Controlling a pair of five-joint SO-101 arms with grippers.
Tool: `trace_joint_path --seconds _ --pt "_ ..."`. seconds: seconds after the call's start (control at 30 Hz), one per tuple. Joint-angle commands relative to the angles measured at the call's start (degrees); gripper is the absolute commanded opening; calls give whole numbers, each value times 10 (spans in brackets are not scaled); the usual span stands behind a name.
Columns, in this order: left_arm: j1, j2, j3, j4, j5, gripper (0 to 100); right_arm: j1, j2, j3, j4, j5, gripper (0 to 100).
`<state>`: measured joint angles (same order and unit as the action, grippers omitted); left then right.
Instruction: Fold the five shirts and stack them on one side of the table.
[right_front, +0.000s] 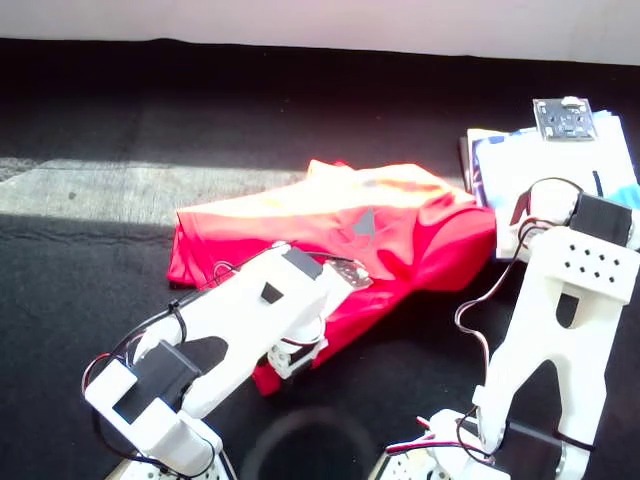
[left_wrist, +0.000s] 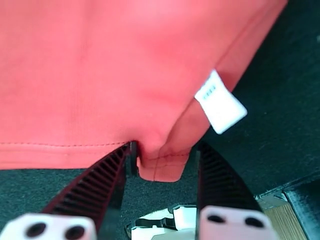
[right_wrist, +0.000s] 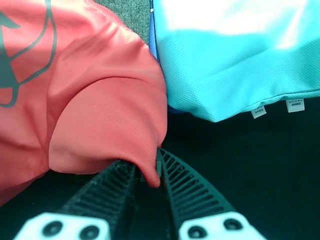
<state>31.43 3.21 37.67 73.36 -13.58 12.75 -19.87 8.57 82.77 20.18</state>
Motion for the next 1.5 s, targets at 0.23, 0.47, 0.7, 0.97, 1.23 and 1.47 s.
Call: trace_joint_path --seconds 0.23,0.47,0.7,0.97,1.23,1.47 --pt "0 -7 -15 -8 1 10 2 -22 -25 -1 4 6" --pt "-4 -7 -116 104 1 10 4 -22 -24 -1 2 6" --pt "-131 -7 -336 242 -25 10 2 -22 -31 -72 -41 6" --pt "-307 -7 -604 280 -62 10 -25 29 -224 -88 -41 6" --pt "-370 -33 -800 280 -61 10 -27 151 -543 -8 -40 6" --pt "-369 -141 -848 279 -62 10 -44 172 -718 36 -40 6"
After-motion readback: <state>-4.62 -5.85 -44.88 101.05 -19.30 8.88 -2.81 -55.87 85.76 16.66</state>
